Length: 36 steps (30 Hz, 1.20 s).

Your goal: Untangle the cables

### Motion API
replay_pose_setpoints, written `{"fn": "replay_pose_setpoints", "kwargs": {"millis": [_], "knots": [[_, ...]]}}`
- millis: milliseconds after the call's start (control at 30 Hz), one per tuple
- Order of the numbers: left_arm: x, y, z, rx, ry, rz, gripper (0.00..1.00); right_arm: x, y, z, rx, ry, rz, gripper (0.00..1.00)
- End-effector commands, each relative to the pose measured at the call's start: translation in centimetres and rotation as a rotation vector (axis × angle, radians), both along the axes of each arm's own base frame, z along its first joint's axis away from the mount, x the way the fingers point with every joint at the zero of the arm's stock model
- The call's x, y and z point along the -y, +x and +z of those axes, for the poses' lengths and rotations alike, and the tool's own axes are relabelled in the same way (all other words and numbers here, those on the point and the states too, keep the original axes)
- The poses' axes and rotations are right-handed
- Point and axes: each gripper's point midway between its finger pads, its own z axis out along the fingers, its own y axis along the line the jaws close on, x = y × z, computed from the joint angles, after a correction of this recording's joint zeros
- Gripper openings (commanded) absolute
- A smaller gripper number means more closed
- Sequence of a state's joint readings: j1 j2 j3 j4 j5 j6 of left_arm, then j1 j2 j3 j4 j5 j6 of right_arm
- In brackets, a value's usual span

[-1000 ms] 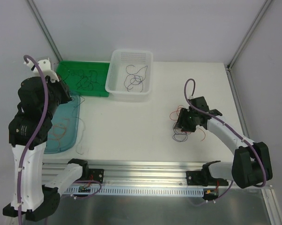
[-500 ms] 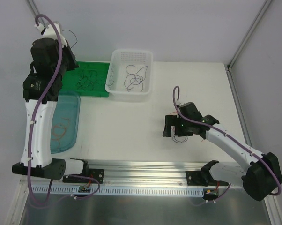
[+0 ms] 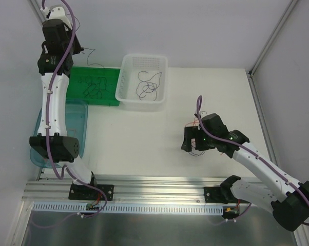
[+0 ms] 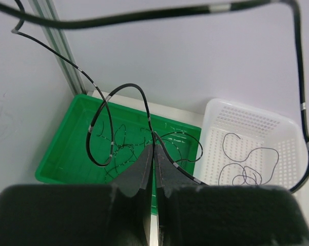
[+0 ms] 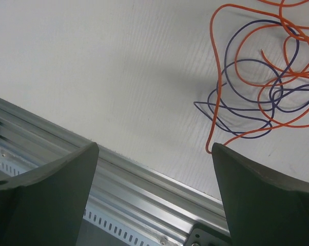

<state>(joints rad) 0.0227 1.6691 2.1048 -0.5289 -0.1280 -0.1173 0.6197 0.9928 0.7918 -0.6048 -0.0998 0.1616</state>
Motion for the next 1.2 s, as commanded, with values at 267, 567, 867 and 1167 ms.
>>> {"fn": "replay_pose_setpoints", "kwargs": {"millis": [267, 567, 867, 1167], "knots": [[-3.8, 8.1, -9.7, -0.124, -0.03, 0.079, 0.0, 0.8, 0.5, 1.1, 0.059, -0.038, -0.003, 0.97], [-6.2, 9.4, -17.6, -0.271, -0.061, 0.128, 0.39, 2.4, 0.8, 0.4, 0.063, -0.114, -0.051, 0.97], [-1.6, 3.3, -16.7, -0.289, -0.233, -0.04, 0.79, 4.8, 1.0, 0.2, 0.093, -0.2, -0.119, 0.97], [10.4, -7.9, -18.0, -0.368, -0.363, -0.329, 0.98, 9.0, 2.1, -1.9, -0.01, -0.269, -0.314, 0.98]]}}
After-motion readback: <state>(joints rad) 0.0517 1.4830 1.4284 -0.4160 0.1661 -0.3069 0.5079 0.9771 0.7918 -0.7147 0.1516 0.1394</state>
